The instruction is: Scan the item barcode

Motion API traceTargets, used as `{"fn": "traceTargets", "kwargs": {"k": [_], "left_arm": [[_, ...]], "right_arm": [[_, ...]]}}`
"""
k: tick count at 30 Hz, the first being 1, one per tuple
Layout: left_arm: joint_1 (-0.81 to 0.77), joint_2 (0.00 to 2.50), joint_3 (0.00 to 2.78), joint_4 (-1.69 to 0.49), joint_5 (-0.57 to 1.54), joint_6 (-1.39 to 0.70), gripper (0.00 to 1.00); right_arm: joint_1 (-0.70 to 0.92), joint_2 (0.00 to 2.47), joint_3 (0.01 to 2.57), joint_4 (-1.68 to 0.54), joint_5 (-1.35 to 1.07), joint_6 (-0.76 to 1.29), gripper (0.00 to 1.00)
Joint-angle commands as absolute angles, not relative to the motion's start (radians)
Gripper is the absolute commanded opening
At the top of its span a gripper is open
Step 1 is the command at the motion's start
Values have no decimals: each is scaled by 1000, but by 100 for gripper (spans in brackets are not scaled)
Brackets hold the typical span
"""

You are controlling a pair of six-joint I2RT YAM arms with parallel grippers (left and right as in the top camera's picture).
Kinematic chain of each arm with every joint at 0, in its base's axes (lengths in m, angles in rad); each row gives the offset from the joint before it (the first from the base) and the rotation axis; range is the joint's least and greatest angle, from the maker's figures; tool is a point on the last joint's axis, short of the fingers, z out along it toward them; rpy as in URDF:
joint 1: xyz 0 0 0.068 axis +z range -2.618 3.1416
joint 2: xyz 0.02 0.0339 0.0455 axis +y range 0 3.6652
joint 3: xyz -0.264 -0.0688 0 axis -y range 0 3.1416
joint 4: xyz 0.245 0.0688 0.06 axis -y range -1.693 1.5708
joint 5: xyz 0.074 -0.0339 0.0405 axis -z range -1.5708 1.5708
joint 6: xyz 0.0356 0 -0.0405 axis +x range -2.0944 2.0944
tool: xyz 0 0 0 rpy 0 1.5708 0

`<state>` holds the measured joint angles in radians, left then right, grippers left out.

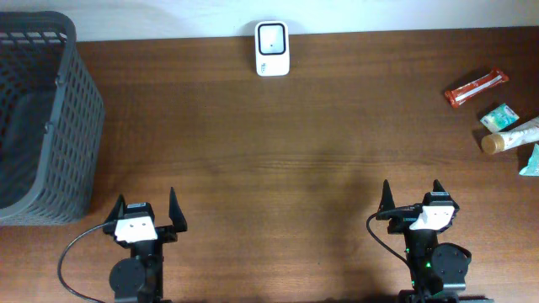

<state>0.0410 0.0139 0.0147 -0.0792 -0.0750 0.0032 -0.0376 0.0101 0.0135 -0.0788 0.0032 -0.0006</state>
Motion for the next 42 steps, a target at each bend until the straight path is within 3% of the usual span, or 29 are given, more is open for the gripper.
{"fn": "traceTargets", "kwargs": {"k": [1, 16, 24, 42], "left_arm": [[46, 5, 8, -84, -26, -14, 99], [18, 5, 8, -85, 4, 41, 99], [22, 5, 8, -86, -14, -72, 99], [22, 5, 9, -84, -3, 23, 99]], "right_arm": [[-43, 4, 6, -82, 9, -4, 99], [-43, 4, 6, -82, 9, -4, 99], [-43, 4, 6, -82, 9, -4, 99], [-43, 4, 6, -82, 9, -4, 99]]}}
